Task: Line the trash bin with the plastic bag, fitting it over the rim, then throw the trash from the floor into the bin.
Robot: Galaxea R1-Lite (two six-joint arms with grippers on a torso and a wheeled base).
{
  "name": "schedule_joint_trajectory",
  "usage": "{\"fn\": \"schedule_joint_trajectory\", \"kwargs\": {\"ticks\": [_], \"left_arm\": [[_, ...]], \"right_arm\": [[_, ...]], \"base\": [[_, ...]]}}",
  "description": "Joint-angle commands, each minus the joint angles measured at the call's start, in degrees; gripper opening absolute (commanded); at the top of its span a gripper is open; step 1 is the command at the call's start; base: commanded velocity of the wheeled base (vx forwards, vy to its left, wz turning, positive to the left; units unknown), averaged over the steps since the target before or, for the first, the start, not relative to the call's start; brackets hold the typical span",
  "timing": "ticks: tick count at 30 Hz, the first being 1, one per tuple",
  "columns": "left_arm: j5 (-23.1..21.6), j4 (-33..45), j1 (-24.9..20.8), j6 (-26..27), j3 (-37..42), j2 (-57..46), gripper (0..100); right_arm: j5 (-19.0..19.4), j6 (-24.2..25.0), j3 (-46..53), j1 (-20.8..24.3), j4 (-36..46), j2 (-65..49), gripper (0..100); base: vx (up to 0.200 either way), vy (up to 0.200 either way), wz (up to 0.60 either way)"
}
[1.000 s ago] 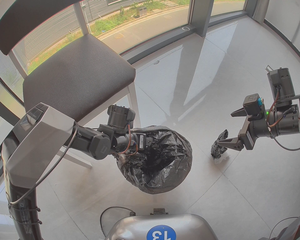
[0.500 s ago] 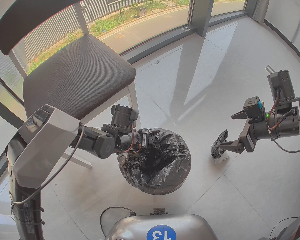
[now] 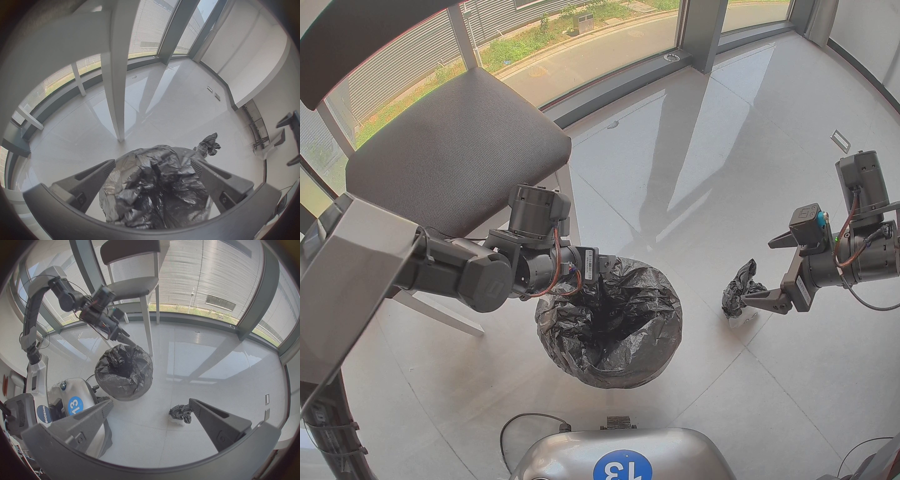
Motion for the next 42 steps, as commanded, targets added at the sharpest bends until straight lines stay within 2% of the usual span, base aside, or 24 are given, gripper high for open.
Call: {"fn": "schedule_joint_trajectory", "kwargs": {"ticks": [1,2,5,9,12,13,18,28,35,37,42], "left_arm": [[0.2,-0.1,-2.5,0.4,4.7,-7.2,100],[0.2,0.1,-4.4,1.0,7.4,-10.2,100],[0.2,0.5,-6.1,2.3,10.1,-13.3,100],[0.3,1.1,-6.1,5.2,13.0,-15.0,100],[0.3,0.9,-5.8,7.5,15.0,-16.2,100],[0.4,0.9,-5.8,8.1,15.4,-16.6,100],[0.4,0.9,-5.8,8.5,15.5,-17.6,100],[0.9,0.4,-5.9,8.9,14.1,-17.7,100],[1.4,-0.1,-5.9,12.4,9.1,-17.6,100],[3.5,0.5,-5.8,15.9,8.4,-17.8,100],[4.4,0.6,-5.9,18.9,10.6,-18.7,100]], "right_arm": [[-0.1,-0.3,2.1,-2.3,0.0,-0.1,100],[-0.5,-0.6,2.9,-3.6,0.0,-1.0,100],[-0.9,-0.8,4.5,-5.5,0.2,-1.5,100],[-1.2,-1.1,7.1,-7.8,0.3,-2.4,100],[-1.2,-1.7,9.6,-11.1,0.1,-2.5,100],[-1.1,-2.7,10.7,-13.5,0.0,-2.1,100],[-1.0,-5.8,13.1,-19.1,-3.6,-1.6,100],[-0.9,-4.8,14.0,-21.2,-12.9,6.2,100],[-1.1,-3.3,13.8,-21.5,-24.1,14.2,100],[-1.1,-3.5,13.8,-22.1,-29.4,18.4,100],[-1.1,-3.6,9.9,-22.2,-31.9,23.4,100]], "base": [[0.0,0.0,0.0],[0.0,0.0,0.0],[0.0,0.0,0.0],[0.0,0.0,0.0],[0.0,0.0,0.0],[0.0,0.0,0.0],[0.0,0.0,0.0],[0.0,0.0,0.0],[0.0,0.0,0.0],[0.0,0.0,0.0],[0.0,0.0,0.0]]}}
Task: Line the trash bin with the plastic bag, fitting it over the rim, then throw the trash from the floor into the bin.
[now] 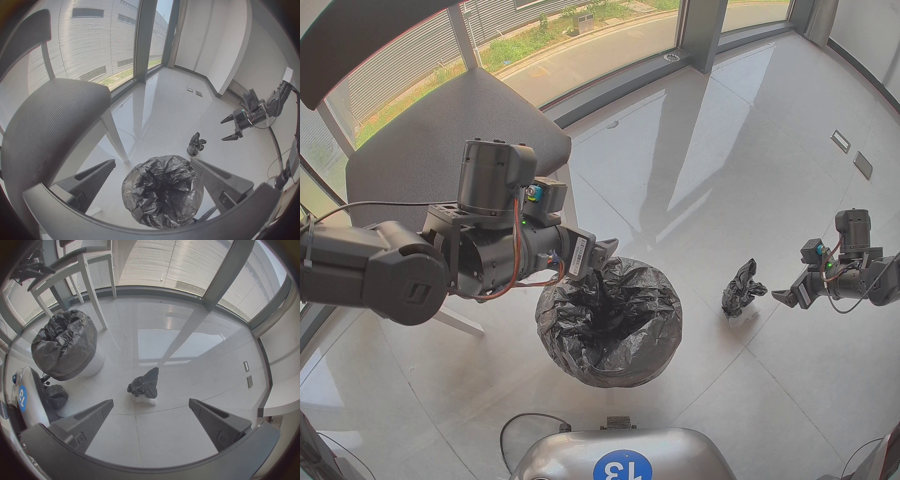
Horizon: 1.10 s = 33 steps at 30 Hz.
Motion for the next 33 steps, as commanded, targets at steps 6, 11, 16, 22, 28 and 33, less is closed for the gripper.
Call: {"fn": "schedule_joint_trajectory", "kwargs": {"ticks": [6,11,16,22,28,33], "left_arm": [[0.6,-0.2,0.0,3.4,1.9,-1.5,100],[0.6,-0.3,0.1,3.5,1.6,-1.8,100],[0.7,-0.2,0.5,3.2,2.1,-2.7,100],[0.7,-0.3,1.2,3.0,2.2,-2.9,100],[0.6,-0.6,2.0,2.5,3.0,-4.1,100],[0.5,-1.5,2.3,2.6,3.0,-4.4,100]], "right_arm": [[0.2,0.0,-11.1,-1.9,-1.0,13.2,100],[1.4,0.0,-17.5,-2.0,-1.1,17.1,100],[2.9,3.4,-20.9,0.5,-1.0,21.4,100],[2.9,5.3,-25.0,2.1,-1.1,26.8,100],[3.1,4.6,-31.7,1.9,-1.1,33.0,100],[3.1,4.5,-37.7,1.9,-1.1,39.0,100]], "base": [[0.0,0.0,0.0],[0.0,0.0,0.0],[0.0,0.0,0.0],[0.0,0.0,0.0],[0.0,0.0,0.0],[0.0,0.0,0.0]]}}
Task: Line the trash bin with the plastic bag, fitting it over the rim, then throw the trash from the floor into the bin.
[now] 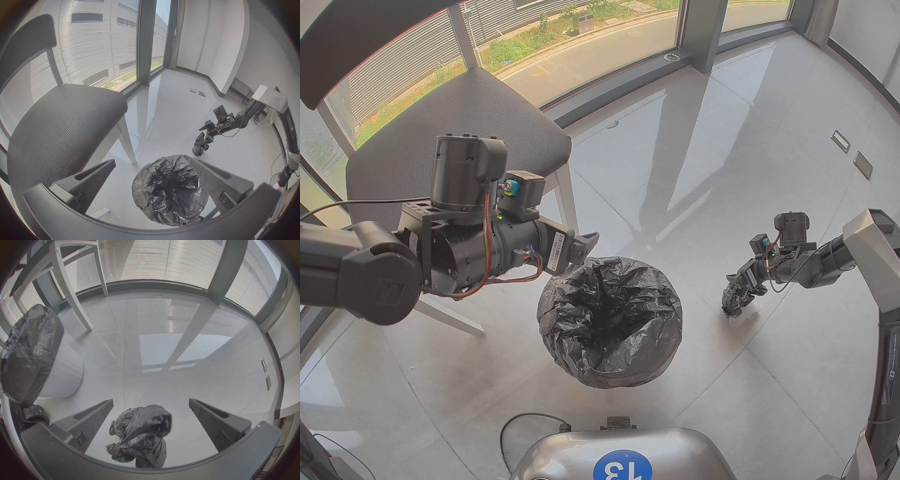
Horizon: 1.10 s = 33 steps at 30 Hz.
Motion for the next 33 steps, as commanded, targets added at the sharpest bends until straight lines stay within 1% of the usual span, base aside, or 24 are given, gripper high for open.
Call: {"fn": "schedule_joint_trajectory", "kwargs": {"ticks": [1,4,6,7,17,21,24,27,29,30,31,33], "left_arm": [[0.0,-0.9,0.5,0.0,0.1,-0.7,100],[-0.2,-1.0,0.5,-0.1,0.0,-0.7,100],[-0.2,-1.0,0.5,-0.1,0.0,-0.7,100],[-0.2,-1.0,0.8,-0.1,-0.1,-0.5,100],[-0.2,-1.1,1.1,-0.2,-0.2,1.0,100],[-0.2,-1.7,1.0,-0.1,-0.3,1.6,100],[0.0,-1.8,1.0,-0.3,0.2,1.6,100],[0.0,-2.0,0.5,-2.7,0.5,1.4,100],[-0.1,-2.6,-0.9,-3.7,0.2,1.0,100],[-0.1,-2.6,-0.9,-3.7,0.2,1.0,100],[-0.2,-3.0,-2.3,-3.7,0.6,0.5,100],[-0.2,-2.9,-3.7,-3.6,1.5,0.0,100]], "right_arm": [[0.1,-0.2,-6.6,0.0,0.0,8.5,100],[0.1,-0.4,-10.4,0.0,0.0,12.5,100],[0.1,-0.7,-11.2,-0.1,0.1,13.5,100],[0.1,-1.2,-11.3,-0.3,0.0,13.9,0],[0.0,-5.1,-8.1,-2.5,0.3,10.5,0],[0.0,-5.2,-6.8,-2.6,0.1,6.8,0],[0.0,-5.6,-4.2,-2.3,0.1,0.6,0],[0.0,-6.7,1.3,-2.1,0.1,-8.2,0],[0.0,-7.6,5.1,-2.0,0.0,-14.2,0],[0.0,-7.6,5.1,-2.0,0.0,-14.2,0],[0.1,-7.9,8.6,-1.8,0.0,-20.1,0],[0.2,-7.7,11.3,-1.1,-0.1,-25.4,0]], "base": [[0.0,0.0,0.0],[0.0,0.0,0.0],[0.0,0.0,0.0],[0.0,0.0,0.0],[0.0,0.0,0.0],[0.0,0.0,0.0],[0.0,0.0,0.0],[0.0,0.0,0.0],[0.0,0.0,0.0],[0.0,0.0,0.0],[0.0,0.0,0.0],[0.0,0.0,0.0]]}}
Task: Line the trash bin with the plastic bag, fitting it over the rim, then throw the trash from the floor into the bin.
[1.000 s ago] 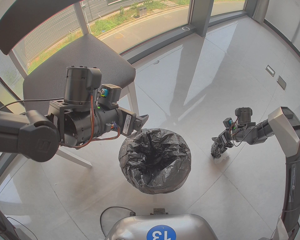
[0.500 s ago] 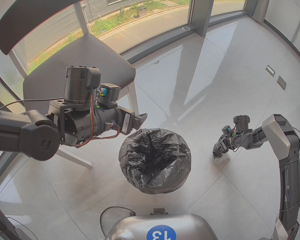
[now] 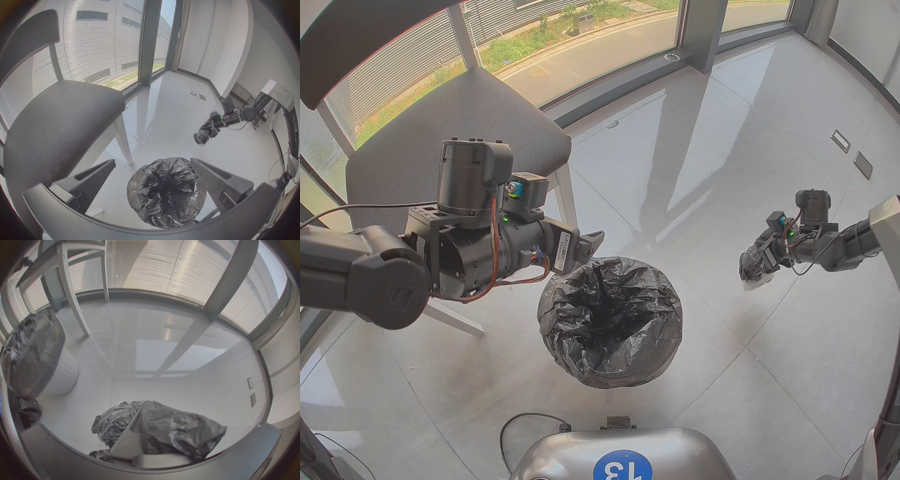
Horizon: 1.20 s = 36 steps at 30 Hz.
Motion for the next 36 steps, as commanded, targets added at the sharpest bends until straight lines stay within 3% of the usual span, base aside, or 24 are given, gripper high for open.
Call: {"fn": "schedule_joint_trajectory", "kwargs": {"ticks": [1,7,9,13,14,17,24,36], "left_arm": [[-0.1,-0.7,-4.5,-0.7,2.2,-1.2,100],[1.1,-0.3,-4.8,7.2,3.2,-1.3,100],[1.7,-0.2,-4.8,7.7,3.2,-1.3,100],[2.1,-0.3,-4.6,7.8,3.2,-1.3,100],[2.1,-0.4,-4.3,7.9,2.8,-1.3,100],[2.1,-0.3,-2.8,8.5,0.9,-2.8,100],[1.4,-0.7,1.7,18.4,4.9,-7.4,100],[1.1,-0.8,3.7,18.8,5.2,-9.4,100]], "right_arm": [[1.5,-0.2,10.7,2.3,-0.3,-21.3,0],[9.3,3.9,13.5,8.9,-1.0,-33.4,0],[9.4,5.4,13.6,10.7,-0.9,-34.9,0],[9.5,12.7,14.4,16.6,-0.8,-38.7,0],[9.5,16.5,15.5,19.0,-0.7,-39.8,0],[9.5,20.1,18.9,21.6,-0.7,-41.1,0],[9.5,20.8,22.5,28.3,-0.6,-39.8,0],[9.6,20.7,15.8,36.5,-1.6,-25.6,0]], "base": [[0.0,0.0,0.0],[0.0,0.0,0.0],[0.0,0.0,0.0],[0.0,0.0,0.0],[0.0,0.0,0.0],[0.0,0.0,0.0],[0.0,0.0,0.0],[0.0,0.0,0.0]]}}
